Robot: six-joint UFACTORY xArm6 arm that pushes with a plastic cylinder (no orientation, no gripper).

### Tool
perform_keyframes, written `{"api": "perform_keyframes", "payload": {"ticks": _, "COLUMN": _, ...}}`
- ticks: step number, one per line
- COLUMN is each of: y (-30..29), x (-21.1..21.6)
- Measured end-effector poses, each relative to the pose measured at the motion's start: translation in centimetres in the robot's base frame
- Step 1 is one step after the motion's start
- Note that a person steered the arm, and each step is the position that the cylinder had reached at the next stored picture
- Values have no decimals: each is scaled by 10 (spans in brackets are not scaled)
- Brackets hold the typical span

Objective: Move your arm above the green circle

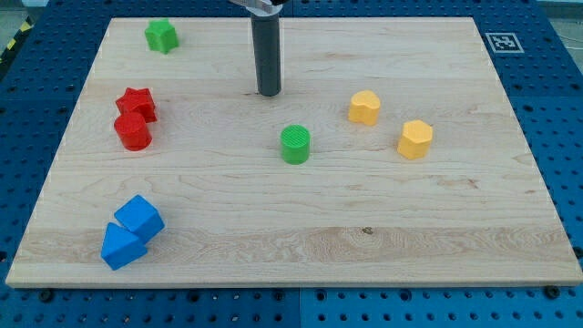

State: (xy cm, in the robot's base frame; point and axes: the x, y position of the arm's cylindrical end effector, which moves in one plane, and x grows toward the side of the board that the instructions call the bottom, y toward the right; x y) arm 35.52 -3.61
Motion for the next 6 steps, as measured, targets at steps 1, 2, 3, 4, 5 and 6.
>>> {"api": "perform_keyframes", "payload": {"ticks": 1, "y": 0, "x": 0}}
{"api": "perform_keyframes", "payload": {"ticks": 2, "y": 0, "x": 0}}
{"api": "perform_keyframes", "payload": {"ticks": 3, "y": 0, "x": 0}}
{"api": "perform_keyframes", "payload": {"ticks": 4, "y": 1, "x": 0}}
{"api": "perform_keyframes", "payload": {"ticks": 5, "y": 3, "x": 0}}
{"api": "perform_keyframes", "payload": {"ticks": 6, "y": 3, "x": 0}}
